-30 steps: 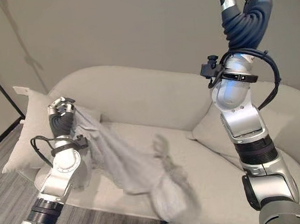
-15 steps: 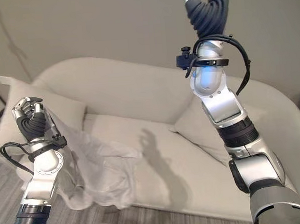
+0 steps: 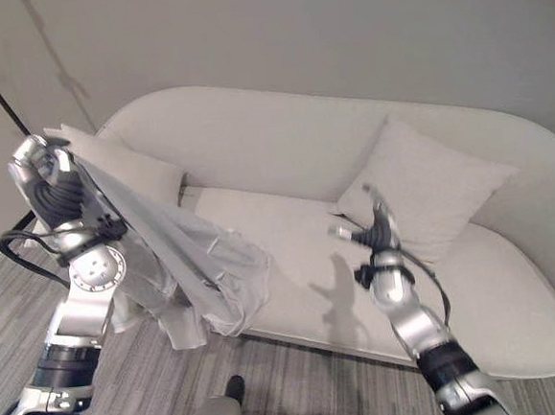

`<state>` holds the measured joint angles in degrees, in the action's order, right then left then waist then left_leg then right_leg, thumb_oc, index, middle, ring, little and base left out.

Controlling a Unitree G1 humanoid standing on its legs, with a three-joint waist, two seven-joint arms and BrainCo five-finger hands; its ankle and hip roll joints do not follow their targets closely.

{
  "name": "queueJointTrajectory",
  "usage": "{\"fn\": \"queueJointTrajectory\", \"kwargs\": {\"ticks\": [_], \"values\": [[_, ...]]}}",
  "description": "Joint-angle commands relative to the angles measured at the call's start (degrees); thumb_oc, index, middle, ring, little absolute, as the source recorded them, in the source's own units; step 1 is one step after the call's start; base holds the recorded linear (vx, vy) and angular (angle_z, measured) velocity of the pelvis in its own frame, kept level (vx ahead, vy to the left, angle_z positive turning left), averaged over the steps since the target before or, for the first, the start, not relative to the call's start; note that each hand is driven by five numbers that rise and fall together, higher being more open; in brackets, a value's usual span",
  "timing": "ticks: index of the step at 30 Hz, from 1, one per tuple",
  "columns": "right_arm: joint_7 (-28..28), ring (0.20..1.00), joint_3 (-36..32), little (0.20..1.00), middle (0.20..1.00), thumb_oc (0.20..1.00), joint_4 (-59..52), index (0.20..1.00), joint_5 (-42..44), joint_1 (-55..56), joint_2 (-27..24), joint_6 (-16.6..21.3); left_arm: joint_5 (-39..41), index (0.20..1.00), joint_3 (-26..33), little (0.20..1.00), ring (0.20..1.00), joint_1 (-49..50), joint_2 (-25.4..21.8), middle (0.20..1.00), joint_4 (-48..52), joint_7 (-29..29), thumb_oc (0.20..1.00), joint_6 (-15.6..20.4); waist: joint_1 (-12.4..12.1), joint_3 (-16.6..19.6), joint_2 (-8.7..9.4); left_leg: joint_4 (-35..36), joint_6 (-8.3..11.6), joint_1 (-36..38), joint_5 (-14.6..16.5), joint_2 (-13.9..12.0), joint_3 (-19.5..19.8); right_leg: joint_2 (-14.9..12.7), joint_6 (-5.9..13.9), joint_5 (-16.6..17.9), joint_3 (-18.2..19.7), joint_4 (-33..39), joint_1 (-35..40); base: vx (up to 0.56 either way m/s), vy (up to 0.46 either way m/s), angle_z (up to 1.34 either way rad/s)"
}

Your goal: Hang the clothes on the sofa on the clothes rack.

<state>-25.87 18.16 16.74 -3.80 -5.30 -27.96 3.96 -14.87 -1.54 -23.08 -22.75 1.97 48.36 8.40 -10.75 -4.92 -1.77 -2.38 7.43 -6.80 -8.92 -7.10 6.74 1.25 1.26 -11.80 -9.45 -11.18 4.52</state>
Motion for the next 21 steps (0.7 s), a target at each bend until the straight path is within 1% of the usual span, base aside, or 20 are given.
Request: {"fn": "queueJointTrajectory", "kwargs": {"ticks": [1, 2, 3, 5, 8, 9, 10, 11, 13, 14, 15, 16, 18, 19, 20, 21], "values": [[3.6, 1.0, 1.1, 1.0, 1.0, 1.0, -3.6, 1.0, 2.8, -4.0, 2.1, 5.1, -4.8, 0.2, -1.2, 0.2, 0.2, -5.6, -4.2, 0.2, 1.7, 1.7, 0.2, 2.8, 2.0, 4.0, 6.87, -1.8, -2.55, -7.8, -0.2, 7.4, 1.2, 0.2, 0.83, 5.0, 2.5, 10.0, 3.3, -0.11, 0.078, 0.23], [7.3, 1.0, 3.3, 1.0, 1.0, 1.0, -3.8, 1.0, 5.9, -2.1, 1.7, 7.3, -5.5, 0.2, -2.7, 0.2, 0.2, -8.9, -3.0, 0.2, 1.6, 0.8, 0.2, 3.2, 3.6, 4.5, 7.94, -2.2, -2.17, -6.0, -0.2, 4.3, 2.2, -0.5, 0.76, 5.7, 1.5, 10.8, 3.0, -0.07, 0.052, 0.18], [7.3, 1.0, 3.3, 1.0, 1.0, 1.0, -3.8, 1.0, 6.0, -2.1, 1.7, 7.3, -5.5, 0.2, -2.7, 0.2, 0.2, -8.9, -3.0, 0.2, 1.6, 0.8, 0.2, 3.2, 3.8, 4.5, 7.91, -2.1, -2.1, -6.0, -0.3, 4.3, 2.3, -0.5, 0.73, 5.8, 1.3, 10.9, 3.0, -0.08, 0.079, 0.64], [8.9, 1.0, 4.9, 1.0, 1.0, 1.0, -3.7, 1.0, 7.1, -1.6, 1.9, 8.4, -5.5, 0.2, -3.0, 0.2, 0.2, -10.5, -2.4, 0.2, 1.8, 0.4, 0.2, 3.5, 4.8, 5.0, 8.38, -0.9, -1.34, -3.9, 0.1, 1.8, 2.5, -1.0, 0.91, 6.3, 0.6, 11.8, 3.1, -0.03, 0.086, 0.85], [9.1, 1.0, 7.6, 1.0, 1.0, 1.0, -1.7, 1.0, 7.1, -1.8, 4.2, 9.3, -5.2, 0.2, -3.2, 0.2, 0.2, -12.0, -1.5, 0.2, 1.6, 0.8, 0.2, 3.9, 6.4, 6.3, 7.37, 3.0, 0.22, -0.5, -1.1, -2.1, 2.8, -1.5, 1.39, 7.1, -0.6, 12.5, 2.6, -0.02, 0.189, 0.28], [8.5, 1.0, 9.4, 1.0, 1.0, 1.0, -0.1, 1.0, 6.3, -2.5, 6.3, 9.6, -5.1, 0.2, -3.9, 0.2, 0.2, -12.7, -0.1, 0.2, 1.4, 1.0, 0.2, 4.1, 7.0, 7.1, 6.44, 5.2, 1.4, 1.6, -1.4, -4.4, 2.9, -2.1, 1.97, 7.5, -1.5, 12.9, 2.3, -0.01, 0.214, 0.51], [8.4, 1.0, 9.5, 1.0, 1.0, 1.0, 0.1, 1.0, 6.2, -2.6, 6.4, 9.7, -5.1, 0.2, -3.9, 0.2, 0.2, -12.7, -0.1, 0.2, 1.4, 1.0, 0.2, 4.1, 7.1, 7.0, 6.35, 5.6, 1.49, 1.8, -1.6, -4.6, 2.9, -2.0, 1.94, 7.5, -1.5, 13.0, 2.4, 0.0, 0.231, 0.4], [7.8, 1.0, 10.2, 1.0, 1.0, 1.0, 1.2, 1.0, 5.8, -3.1, 7.4, 9.9, -5.1, 0.2, -4.0, 0.2, 0.2, -12.8, 0.3, 0.2, 1.4, 1.5, 0.2, 4.4, 7.5, 7.4, 5.62, 6.5, 2.13, 2.7, -1.8, -5.6, 3.0, -2.3, 2.21, 7.7, -1.7, 13.1, 2.3, -0.02, 0.161, 0.29], [8.0, 1.0, 12.1, 1.0, 1.0, 1.0, 3.0, 1.0, 6.9, -4.2, 10.3, 10.5, -5.6, 0.2, -4.6, 0.2, 0.2, -14.1, 1.3, 0.2, 1.8, 2.9, 0.2, 4.9, 7.9, 7.8, 4.27, 7.2, 3.34, 3.1, -1.8, -7.0, 4.4, -3.2, 3.07, 8.1, -1.7, 13.4, 1.8, -0.03, 0.299, 0.23], [8.2, 1.0, 12.9, 1.0, 1.0, 1.0, 3.9, 1.0, 7.3, -4.9, 11.1, 10.7, -5.6, 0.2, -4.7, 0.2, 0.2, -14.6, 1.4, 0.2, 2.0, 3.5, 0.2, 5.3, 8.2, 7.9, 3.62, 7.4, 3.8, 3.0, -1.8, -7.6, 5.4, -3.5, 3.31, 8.3, -1.6, 13.6, 1.6, -0.03, 0.435, 0.1], [8.4, 1.0, 15.8, 1.0, 1.0, 1.0, 5.3, 1.0, 6.3, -6.7, 12.5, 10.5, -6.2, 0.2, -5.5, 0.2, 0.2, -15.9, 2.1, 0.2, 2.0, 4.7, 0.2, 4.7, 8.5, 8.3, 2.16, 7.4, 4.4, 3.3, -1.1, -7.4, 7.8, -4.3, 4.28, 8.8, -0.6, 14.1, 1.5, -0.01, 0.305, 0.1], [8.4, 1.0, 15.9, 1.0, 1.0, 1.0, 5.5, 1.0, 6.3, -6.9, 12.5, 10.6, -6.3, 0.2, -5.4, 0.2, 0.2, -16.0, 2.1, 0.2, 2.0, 4.8, 0.2, 4.7, 8.6, 8.3, 2.1, 7.4, 4.43, 3.3, -1.1, -7.4, 7.9, -4.2, 4.29, 8.9, -0.7, 14.1, 1.6, -0.01, 0.339, 0.0], [9.5, 1.0, 18.7, 1.0, 1.0, 1.0, 8.2, 1.0, 5.4, -7.8, 14.2, 10.1, -6.7, 0.2, -5.9, 0.2, 0.2, -17.1, 2.5, 0.2, 1.8, 4.9, 0.2, 4.9, 9.1, 9.1, 0.57, 7.4, 4.98, 4.1, 0.4, -6.5, 9.6, -5.6, 5.47, 10.4, 0.6, 14.2, 0.9, -0.06, 0.345, -0.16], [10.3, 1.0, 20.6, 1.0, 1.0, 1.0, 10.1, 1.0, 4.2, -8.2, 15.2, 9.6, -6.9, 0.2, -6.3, 0.2, 0.2, -17.9, 3.1, 0.2, 1.4, 4.7, 0.2, 4.8, 9.4, 9.6, -0.09, 7.4, 5.1, 4.3, 1.5, -6.2, 9.7, -6.9, 6.35, 11.2, 1.2, 14.2, 0.5, -0.09, 0.422, -0.17], [10.7, 1.0, 21.9, 1.0, 1.0, 1.0, 11.4, 1.0, 3.2, -8.5, 15.9, 9.3, -6.9, 0.2, -6.6, 0.2, 0.2, -18.6, 3.1, 0.2, 1.1, 4.6, 0.2, 4.9, 9.4, 9.7, -0.44, 7.4, 4.8, 4.5, 2.3, -5.8, 9.1, -8.0, 6.84, 11.7, 1.7, 14.1, 0.0, -0.1, 0.44, -0.03], [10.8, 1.0, 23.1, 1.0, 1.0, 1.0, 13.4, 1.0, 1.7, -9.2, 16.5, 8.8, -6.8, 0.2, -7.3, 0.2, 0.2, -20.5, 3.2, 0.2, -0.2, 4.8, 0.2, 4.7, 9.5, 9.5, -0.56, 6.5, 4.43, 4.4, 3.6, -5.3, 8.2, -9.8, 7.64, 12.7, 1.8, 14.0, -0.5, -0.13, 0.414, 0.02]]}}
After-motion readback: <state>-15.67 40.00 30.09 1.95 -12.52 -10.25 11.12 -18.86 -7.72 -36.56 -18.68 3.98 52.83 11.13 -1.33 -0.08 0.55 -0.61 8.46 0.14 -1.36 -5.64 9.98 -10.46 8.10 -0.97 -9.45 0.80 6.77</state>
